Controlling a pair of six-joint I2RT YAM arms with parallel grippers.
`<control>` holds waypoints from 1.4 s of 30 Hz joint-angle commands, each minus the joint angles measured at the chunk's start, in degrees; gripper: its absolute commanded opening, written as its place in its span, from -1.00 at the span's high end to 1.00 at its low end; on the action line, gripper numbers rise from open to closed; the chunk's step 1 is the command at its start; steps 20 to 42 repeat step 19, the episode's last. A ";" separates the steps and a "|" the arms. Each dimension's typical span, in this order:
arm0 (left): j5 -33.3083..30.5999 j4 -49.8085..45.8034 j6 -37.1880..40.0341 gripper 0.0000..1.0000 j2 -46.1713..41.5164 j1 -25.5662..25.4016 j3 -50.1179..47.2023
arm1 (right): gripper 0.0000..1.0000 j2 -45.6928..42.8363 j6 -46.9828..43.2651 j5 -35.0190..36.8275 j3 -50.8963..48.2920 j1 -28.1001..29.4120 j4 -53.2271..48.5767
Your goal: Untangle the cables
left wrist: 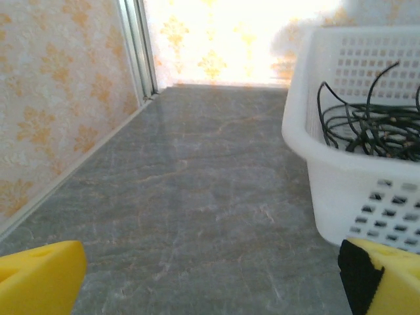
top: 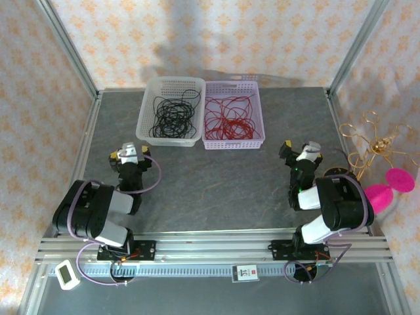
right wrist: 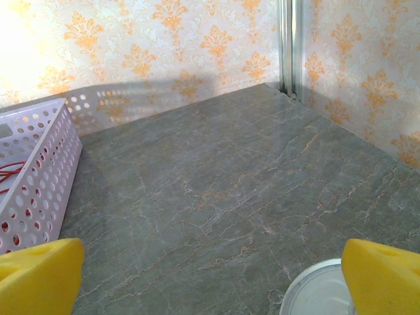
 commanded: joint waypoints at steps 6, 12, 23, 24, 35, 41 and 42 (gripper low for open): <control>2.61 -2.06 -4.17 -0.99 -1.36 2.11 5.29 | -0.99 -0.13 0.33 1.83 0.72 0.16 -0.08; 3.48 0.07 -4.00 -0.99 -0.62 2.52 4.92 | -0.99 0.04 0.34 1.91 0.90 0.14 -0.25; 3.93 -0.87 -4.22 -0.99 -0.79 2.85 5.19 | -0.99 -0.05 0.36 1.83 0.84 0.16 -0.19; 3.93 -0.87 -4.22 -0.99 -0.79 2.85 5.19 | -0.99 -0.05 0.36 1.83 0.84 0.16 -0.19; 3.93 -0.87 -4.22 -0.99 -0.79 2.85 5.19 | -0.99 -0.05 0.36 1.83 0.84 0.16 -0.19; 3.93 -0.87 -4.22 -0.99 -0.79 2.85 5.19 | -0.99 -0.05 0.36 1.83 0.84 0.16 -0.19; 3.93 -0.87 -4.22 -0.99 -0.79 2.85 5.19 | -0.99 -0.05 0.36 1.83 0.84 0.16 -0.19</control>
